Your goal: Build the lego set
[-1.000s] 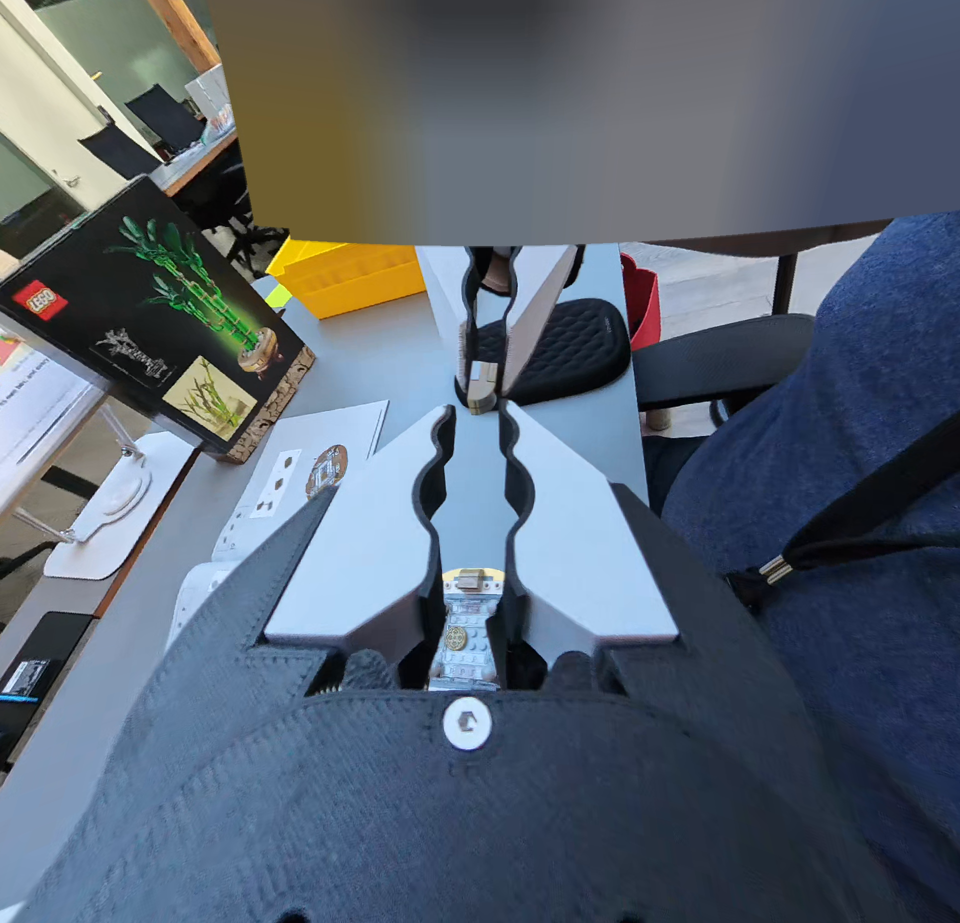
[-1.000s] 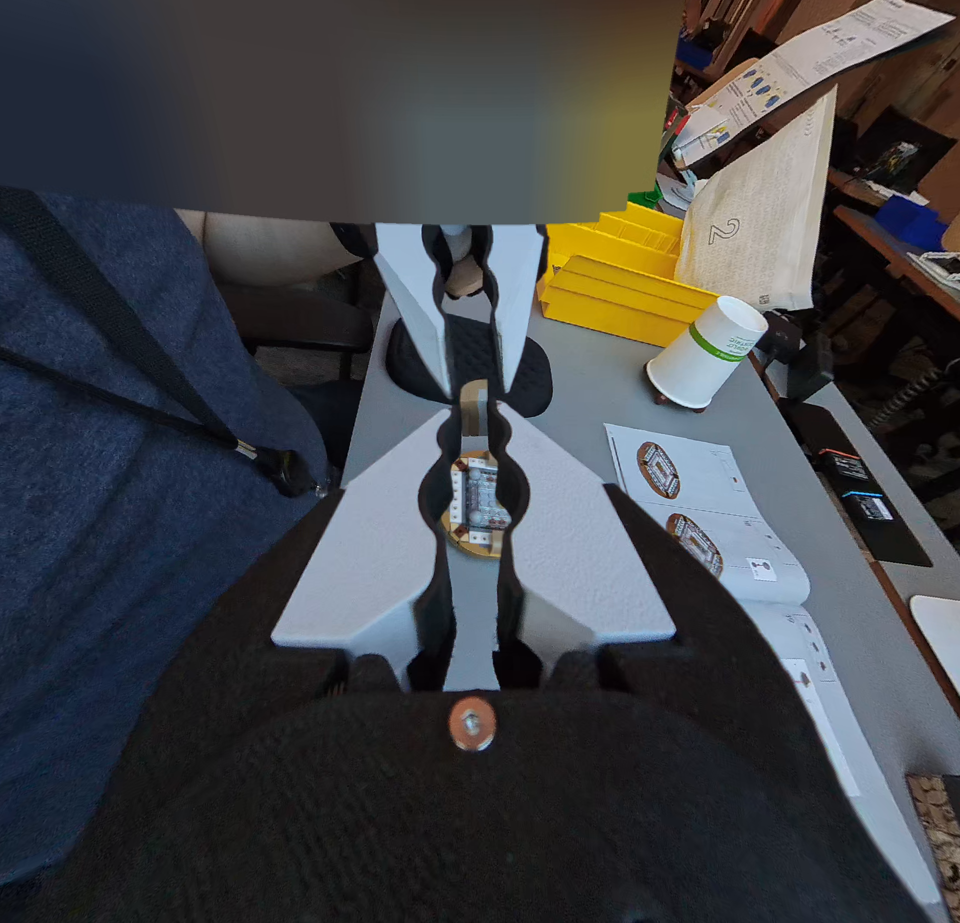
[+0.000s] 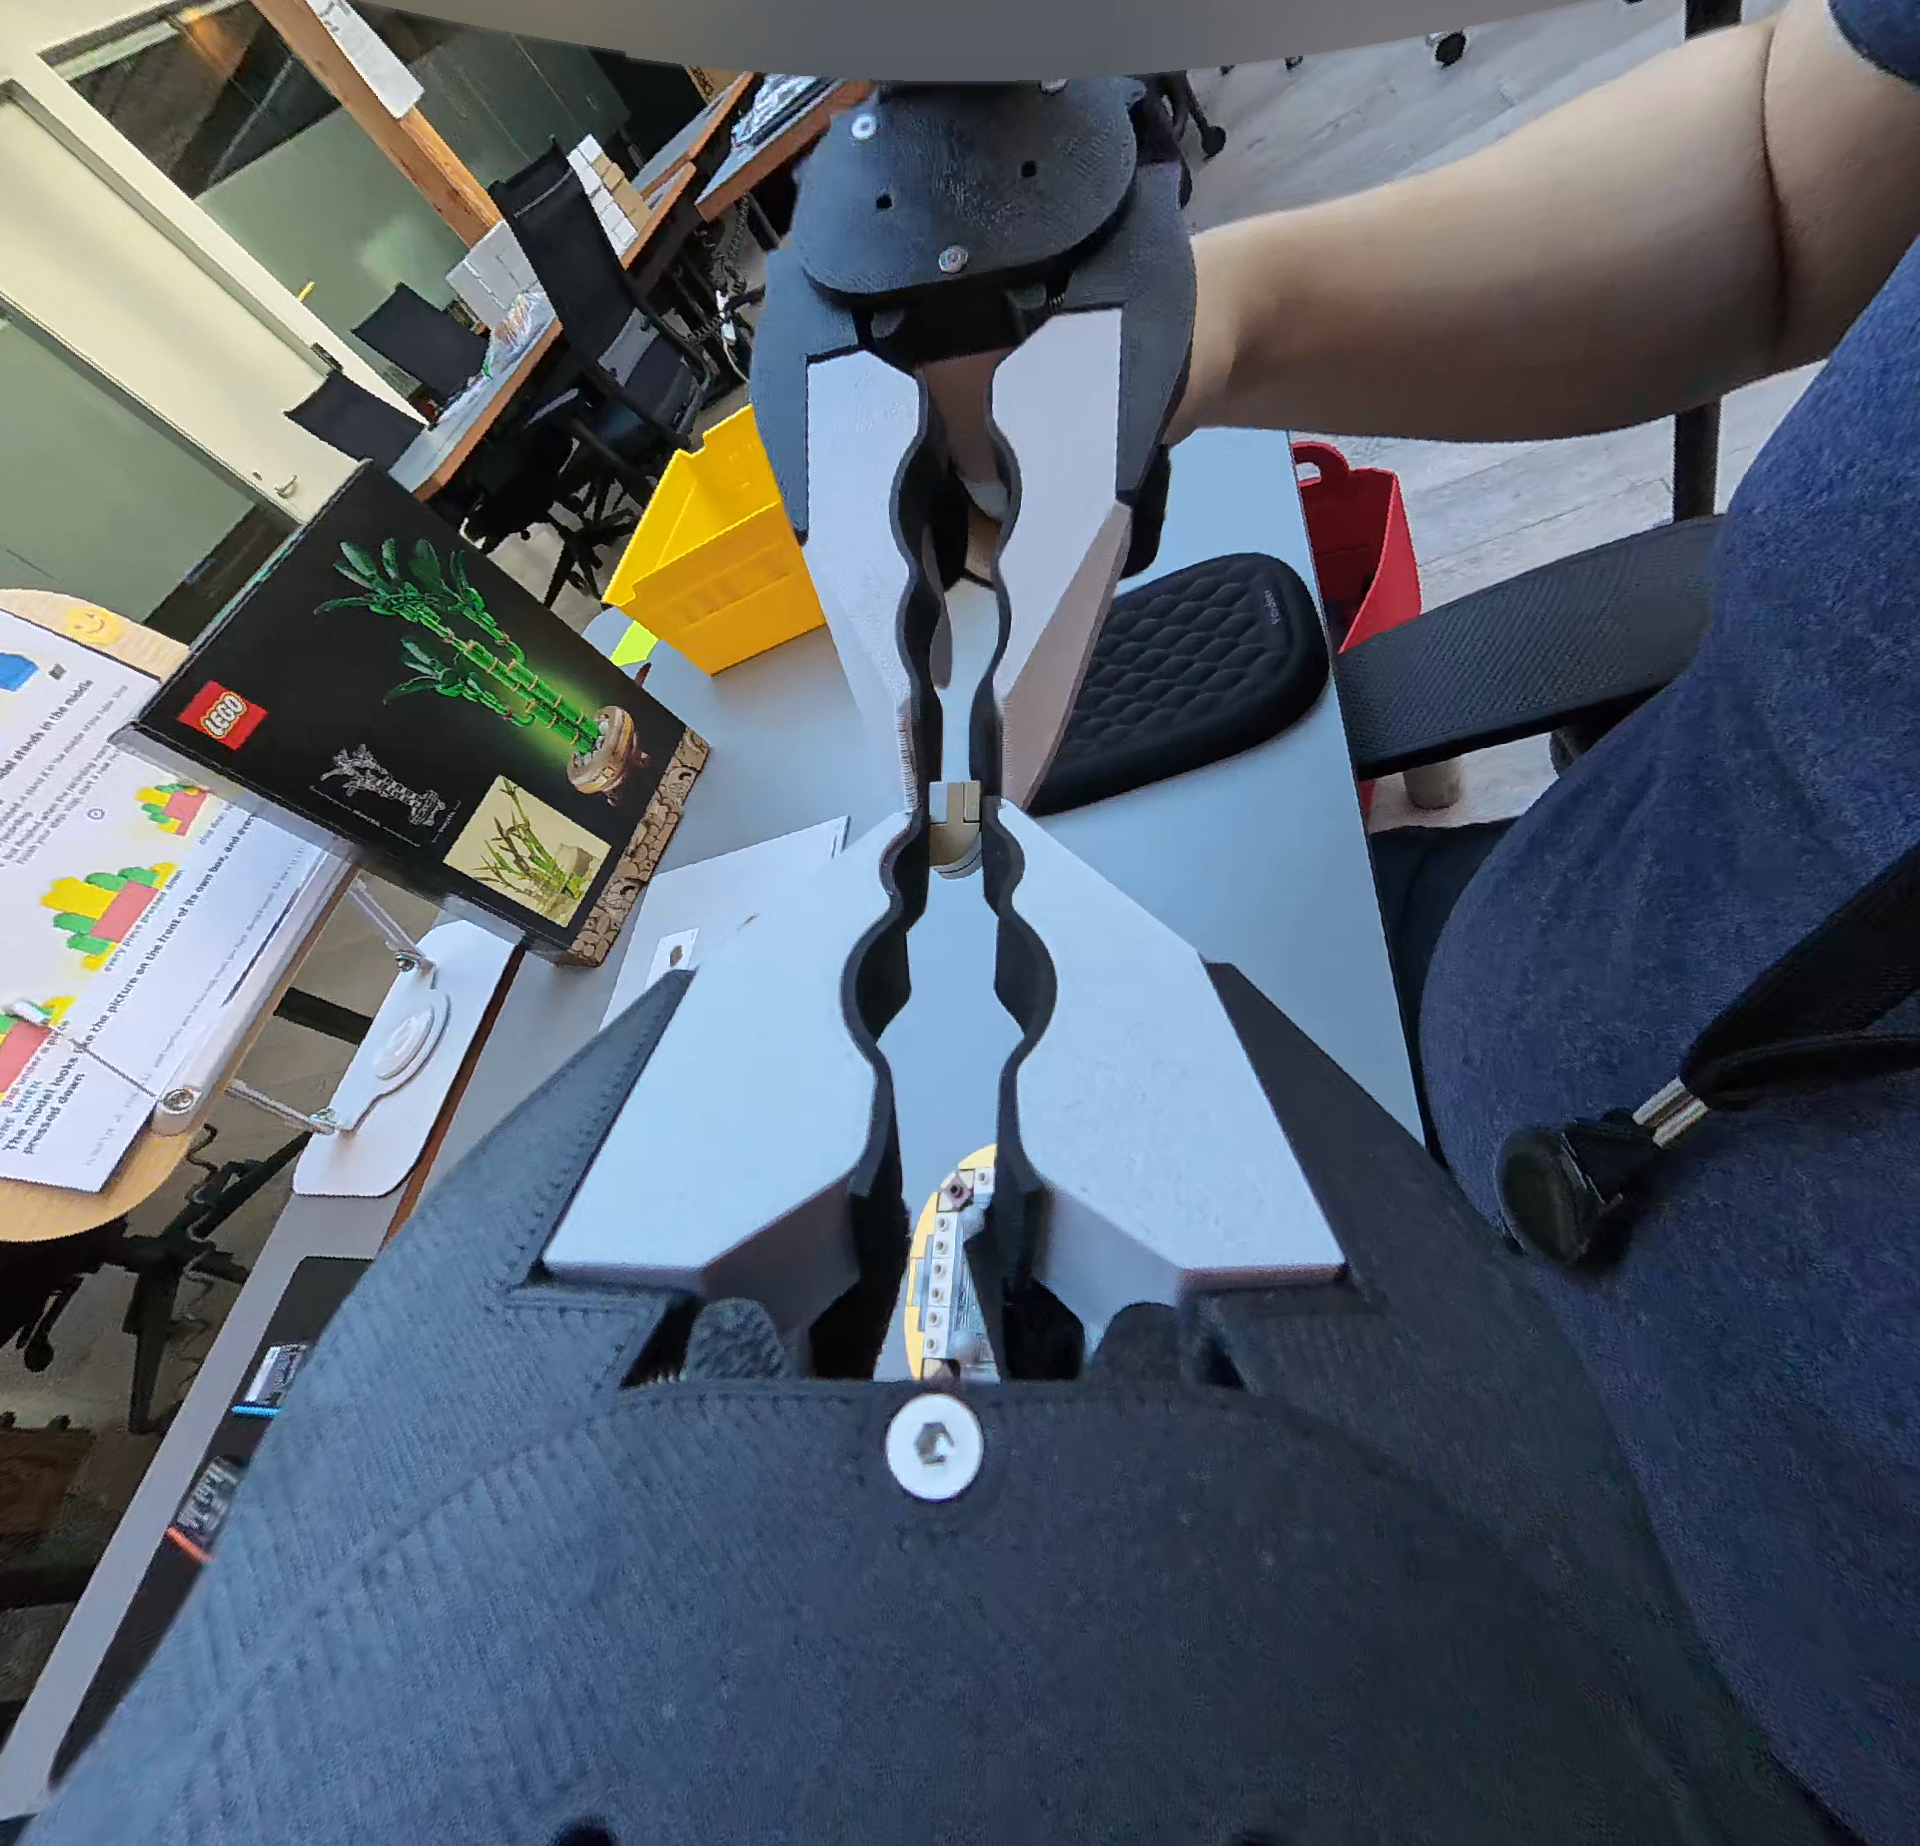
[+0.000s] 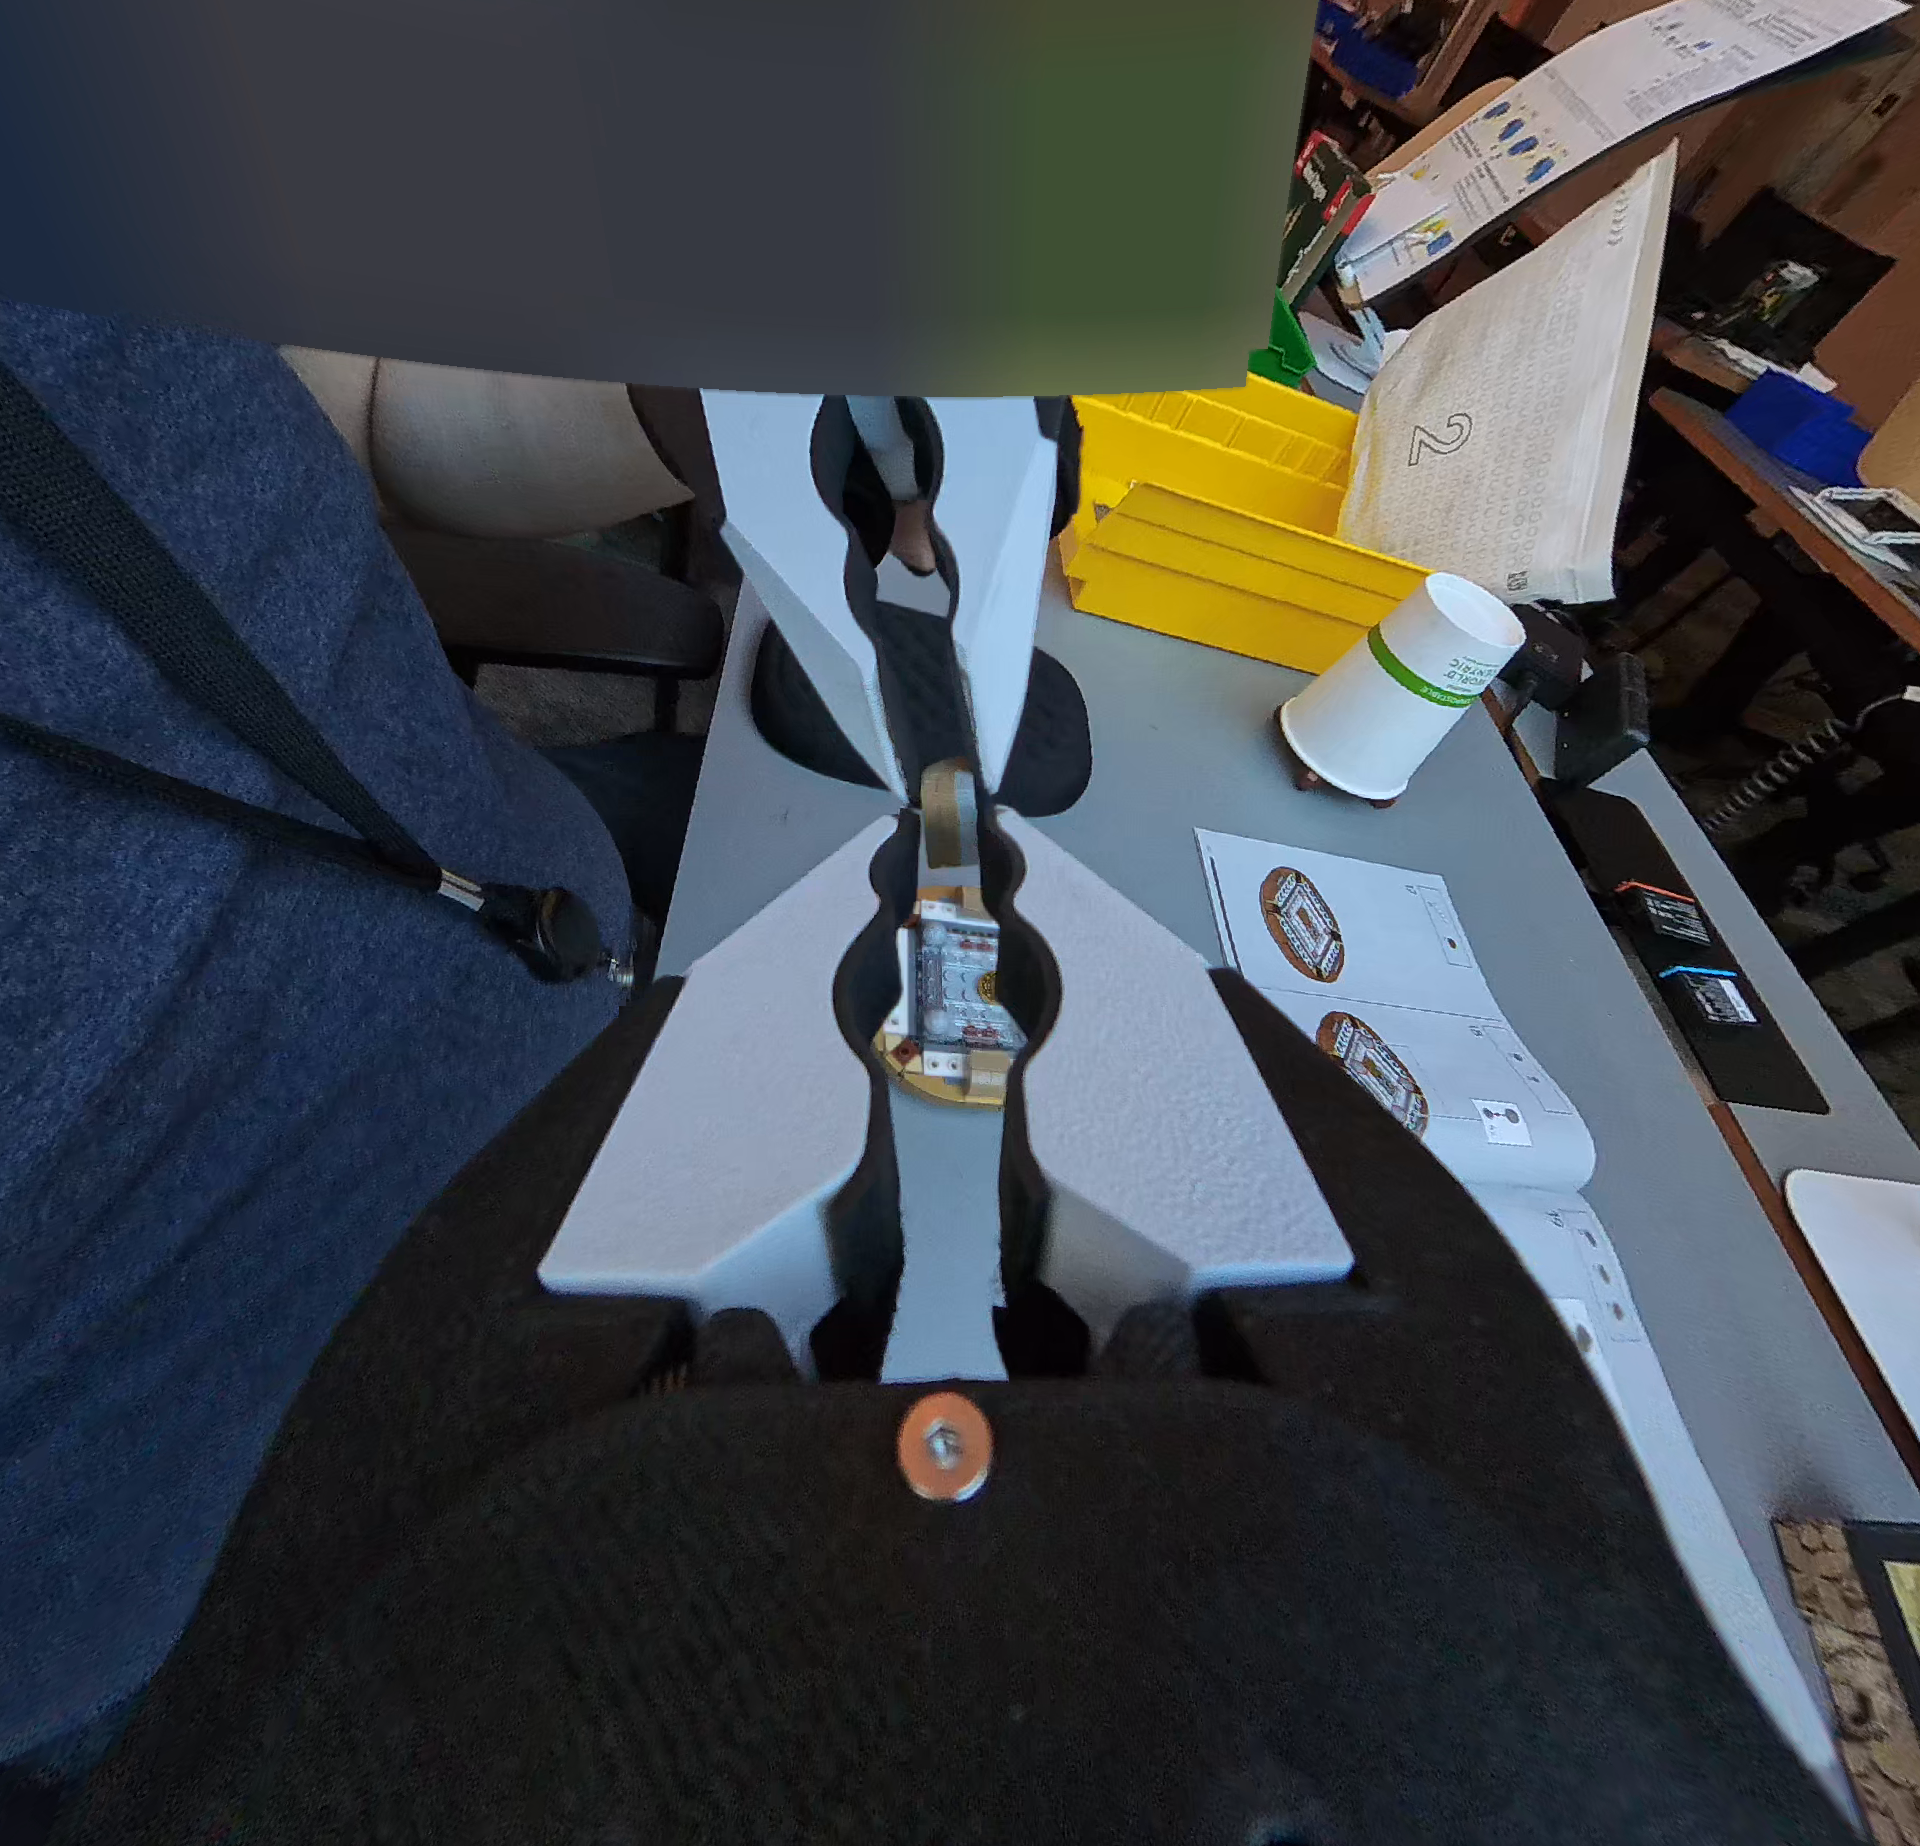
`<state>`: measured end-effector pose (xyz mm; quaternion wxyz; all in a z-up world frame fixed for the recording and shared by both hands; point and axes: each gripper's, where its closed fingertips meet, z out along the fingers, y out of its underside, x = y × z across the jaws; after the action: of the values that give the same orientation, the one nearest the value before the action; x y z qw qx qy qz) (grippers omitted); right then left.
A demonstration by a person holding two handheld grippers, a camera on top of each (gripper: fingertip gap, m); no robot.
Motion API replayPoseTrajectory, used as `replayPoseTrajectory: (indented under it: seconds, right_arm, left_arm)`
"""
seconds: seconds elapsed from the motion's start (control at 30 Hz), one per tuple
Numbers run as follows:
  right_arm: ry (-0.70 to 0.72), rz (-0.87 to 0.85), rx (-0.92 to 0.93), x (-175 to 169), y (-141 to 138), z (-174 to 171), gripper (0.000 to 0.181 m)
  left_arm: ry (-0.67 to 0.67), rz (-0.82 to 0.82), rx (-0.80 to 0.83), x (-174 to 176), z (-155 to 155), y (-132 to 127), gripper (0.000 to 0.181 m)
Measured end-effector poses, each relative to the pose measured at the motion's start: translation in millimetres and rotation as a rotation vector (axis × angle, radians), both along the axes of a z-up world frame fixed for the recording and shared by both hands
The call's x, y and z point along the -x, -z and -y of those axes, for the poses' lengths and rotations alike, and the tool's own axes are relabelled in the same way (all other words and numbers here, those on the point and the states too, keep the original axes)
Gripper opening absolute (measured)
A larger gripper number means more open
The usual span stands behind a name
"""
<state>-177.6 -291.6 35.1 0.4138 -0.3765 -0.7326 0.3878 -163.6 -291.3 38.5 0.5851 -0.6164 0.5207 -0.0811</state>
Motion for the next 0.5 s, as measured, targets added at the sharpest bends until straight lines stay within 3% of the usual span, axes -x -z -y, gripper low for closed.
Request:
replayPoseTrajectory:
  seconds: [0.5]
  right_arm:
    - [-0.011, -0.026, 0.039, -3.3, 1.5, -0.1, 0.009]
  left_arm:
    - [0.041, 0.169, 0.095, -2.6, 1.4, 0.2, 0.009]
